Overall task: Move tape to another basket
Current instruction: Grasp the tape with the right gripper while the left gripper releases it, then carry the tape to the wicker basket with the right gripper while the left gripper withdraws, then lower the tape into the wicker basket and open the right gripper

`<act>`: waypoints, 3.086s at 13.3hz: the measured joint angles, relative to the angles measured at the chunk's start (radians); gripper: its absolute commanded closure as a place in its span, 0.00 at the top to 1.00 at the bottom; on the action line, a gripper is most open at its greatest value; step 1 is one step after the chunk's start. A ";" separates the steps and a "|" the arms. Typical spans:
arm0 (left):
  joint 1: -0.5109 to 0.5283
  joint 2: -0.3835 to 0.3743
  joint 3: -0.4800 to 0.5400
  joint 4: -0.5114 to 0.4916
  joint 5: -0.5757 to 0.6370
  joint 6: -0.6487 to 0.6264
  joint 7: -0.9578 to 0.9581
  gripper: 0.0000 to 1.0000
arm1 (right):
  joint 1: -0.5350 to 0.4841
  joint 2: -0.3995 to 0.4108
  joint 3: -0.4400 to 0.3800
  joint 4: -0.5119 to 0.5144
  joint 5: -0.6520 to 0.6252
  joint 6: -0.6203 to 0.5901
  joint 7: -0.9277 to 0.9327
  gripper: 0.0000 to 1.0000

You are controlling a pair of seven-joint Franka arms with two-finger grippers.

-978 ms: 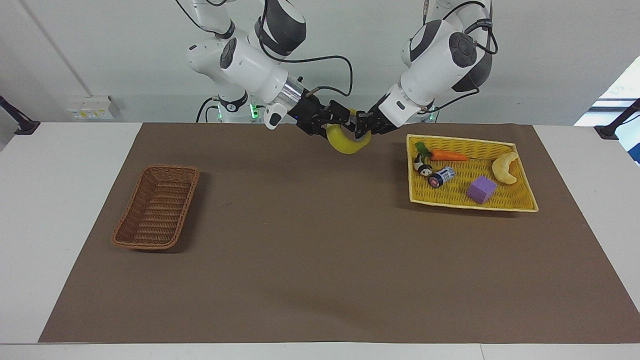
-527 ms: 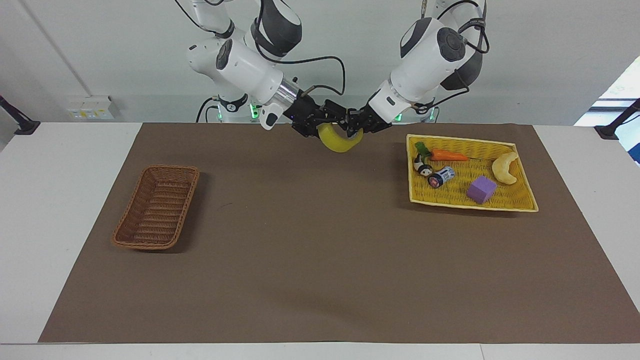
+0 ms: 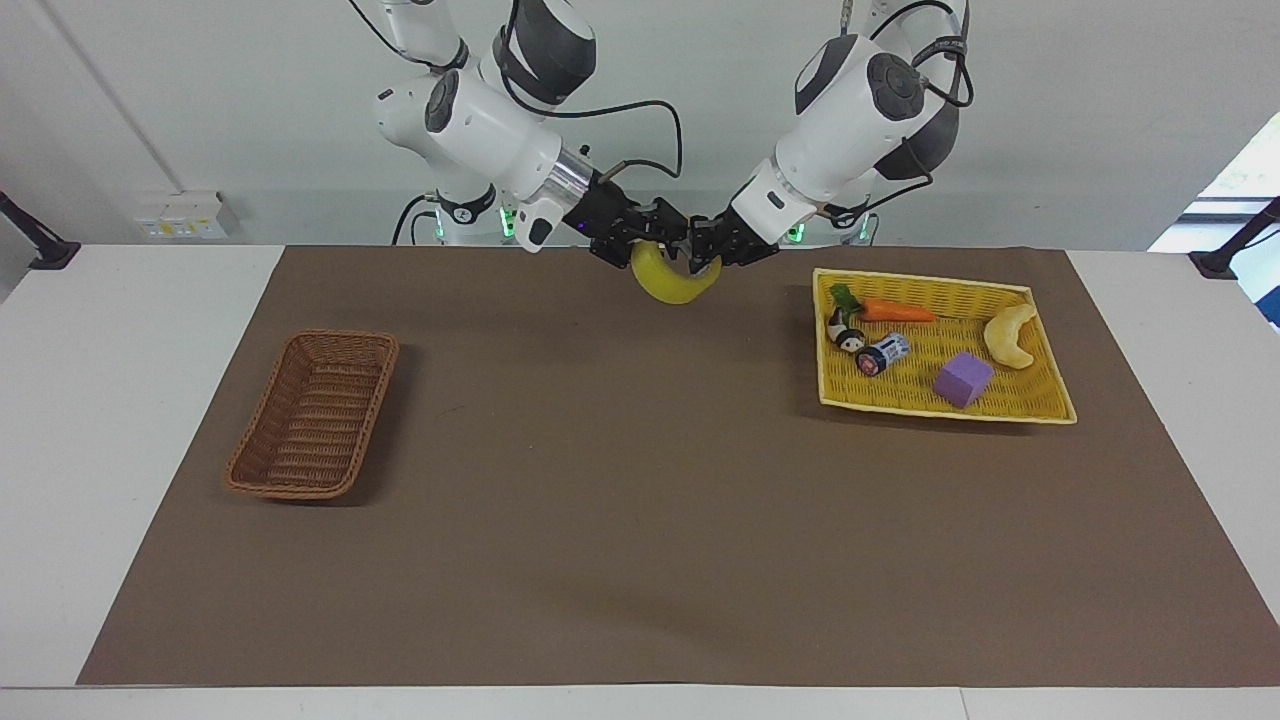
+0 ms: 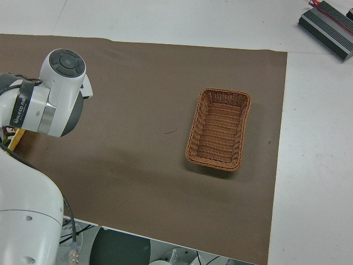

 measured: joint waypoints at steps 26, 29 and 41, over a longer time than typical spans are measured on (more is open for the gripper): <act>0.446 0.022 0.042 0.236 0.534 -0.368 0.495 1.00 | -0.794 0.294 -0.016 0.109 -0.124 -0.138 -0.924 0.00; 0.446 0.025 0.041 0.239 0.534 -0.368 0.510 1.00 | -0.823 0.354 -0.019 0.112 -0.146 -0.116 -1.030 0.00; 0.446 0.025 0.042 0.239 0.534 -0.368 0.514 1.00 | -0.866 0.408 -0.018 0.114 -0.183 -0.108 -1.089 1.00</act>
